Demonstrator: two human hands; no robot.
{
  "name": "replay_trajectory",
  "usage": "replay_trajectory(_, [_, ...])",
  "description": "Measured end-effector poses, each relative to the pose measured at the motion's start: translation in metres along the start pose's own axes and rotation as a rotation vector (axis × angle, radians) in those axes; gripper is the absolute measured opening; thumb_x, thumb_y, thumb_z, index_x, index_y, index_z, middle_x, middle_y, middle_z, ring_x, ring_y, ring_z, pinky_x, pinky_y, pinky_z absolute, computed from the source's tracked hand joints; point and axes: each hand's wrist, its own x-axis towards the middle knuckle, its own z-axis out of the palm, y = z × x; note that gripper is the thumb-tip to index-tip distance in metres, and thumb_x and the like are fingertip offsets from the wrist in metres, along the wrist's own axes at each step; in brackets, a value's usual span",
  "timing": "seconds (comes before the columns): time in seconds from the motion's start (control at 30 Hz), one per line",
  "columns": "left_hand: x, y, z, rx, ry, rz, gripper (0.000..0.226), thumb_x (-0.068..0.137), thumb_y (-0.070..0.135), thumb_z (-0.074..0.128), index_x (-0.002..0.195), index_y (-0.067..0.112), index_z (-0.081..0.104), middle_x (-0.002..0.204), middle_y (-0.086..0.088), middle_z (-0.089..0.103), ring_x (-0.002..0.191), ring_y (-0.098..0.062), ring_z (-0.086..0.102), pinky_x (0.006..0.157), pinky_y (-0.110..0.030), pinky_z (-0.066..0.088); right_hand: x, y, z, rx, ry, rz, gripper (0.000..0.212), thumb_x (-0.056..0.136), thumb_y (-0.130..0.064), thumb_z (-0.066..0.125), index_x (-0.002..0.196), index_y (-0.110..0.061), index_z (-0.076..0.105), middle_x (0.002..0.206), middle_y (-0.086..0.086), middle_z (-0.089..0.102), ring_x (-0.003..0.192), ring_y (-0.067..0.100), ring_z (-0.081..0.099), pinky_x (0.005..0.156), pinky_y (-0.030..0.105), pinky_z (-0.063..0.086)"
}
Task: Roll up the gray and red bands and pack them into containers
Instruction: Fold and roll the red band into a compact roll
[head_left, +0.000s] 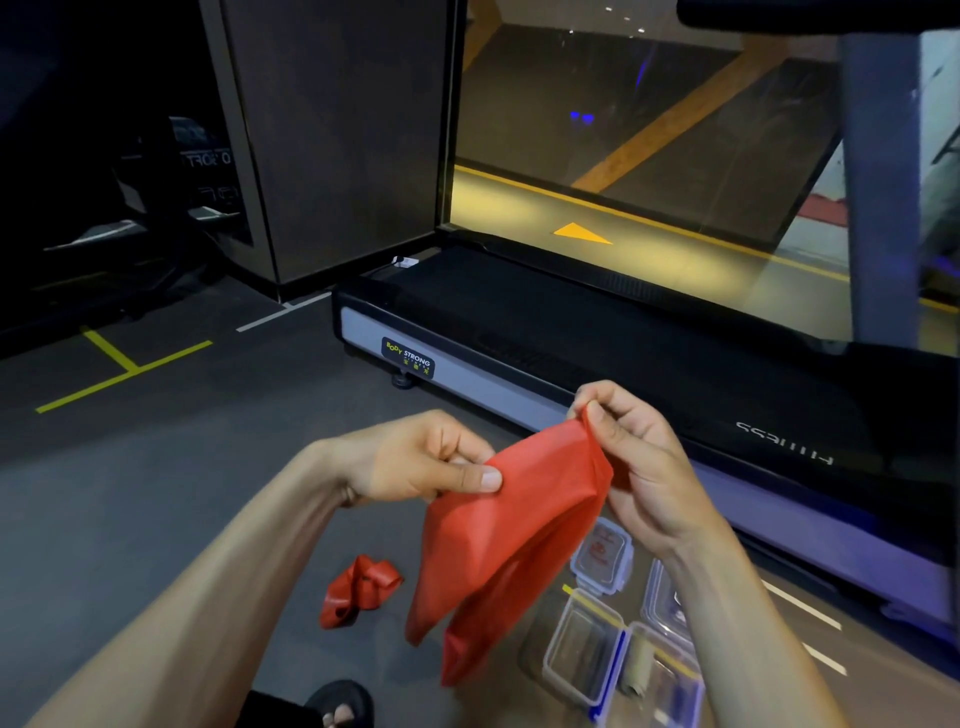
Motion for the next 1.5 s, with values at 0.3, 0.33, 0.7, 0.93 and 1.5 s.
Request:
replay_trajectory(0.3, [-0.007, 0.005, -0.002, -0.523, -0.055, 0.263, 0.026, 0.089, 0.036, 0.075, 0.087, 0.010, 0.068, 0.073, -0.002, 0.066, 0.060, -0.009, 0.066, 0.058, -0.020, 0.055, 0.002, 0.020, 0.016, -0.114, -0.108, 0.050, 0.006, 0.096, -0.014, 0.062, 0.095, -0.008, 0.061, 0.070, -0.006, 0.060, 0.061, 0.001, 0.052, 0.061, 0.013, 0.043])
replay_trajectory(0.33, [-0.006, 0.006, 0.000, -0.546, -0.049, 0.284, 0.027, 0.089, 0.036, 0.075, 0.087, 0.010, 0.068, 0.071, -0.004, 0.067, 0.057, -0.011, 0.066, 0.056, -0.021, 0.055, 0.002, 0.023, 0.020, -0.101, -0.123, 0.058, 0.007, 0.094, -0.018, 0.064, 0.095, -0.011, 0.063, 0.073, -0.004, 0.060, 0.064, 0.004, 0.052, 0.063, 0.015, 0.044])
replay_trajectory(0.7, [0.004, -0.004, -0.003, -0.271, 0.012, 0.090, 0.017, 0.096, 0.018, 0.060, 0.093, 0.004, 0.069, 0.089, -0.011, 0.064, 0.080, -0.016, 0.060, 0.077, -0.027, 0.049, 0.003, 0.016, 0.033, 0.049, -0.168, 0.031, 0.011, 0.104, -0.009, 0.045, 0.097, -0.006, 0.053, 0.132, 0.015, 0.067, 0.109, 0.027, 0.069, 0.089, 0.035, 0.058])
replay_trajectory(0.93, [-0.001, -0.001, -0.006, -0.095, -0.005, 0.008, 0.018, 0.102, 0.016, 0.058, 0.088, 0.007, 0.065, 0.075, 0.004, 0.060, 0.069, -0.007, 0.053, 0.067, -0.019, 0.045, 0.006, 0.019, 0.028, -0.435, -0.223, -0.005, 0.008, 0.101, -0.014, 0.059, 0.101, -0.008, 0.064, 0.103, 0.001, 0.072, 0.097, 0.010, 0.065, 0.088, 0.025, 0.051])
replay_trajectory(1.5, [-0.002, -0.009, -0.012, 0.208, 0.095, -0.057, 0.050, 0.093, 0.035, 0.073, 0.082, -0.011, 0.057, 0.067, -0.010, 0.040, 0.064, -0.030, 0.026, 0.060, -0.045, 0.020, 0.008, 0.010, 0.010, -0.162, -0.032, -0.001, 0.008, 0.095, -0.023, 0.061, 0.091, -0.019, 0.065, 0.078, 0.001, 0.054, 0.070, 0.012, 0.048, 0.067, 0.026, 0.040])
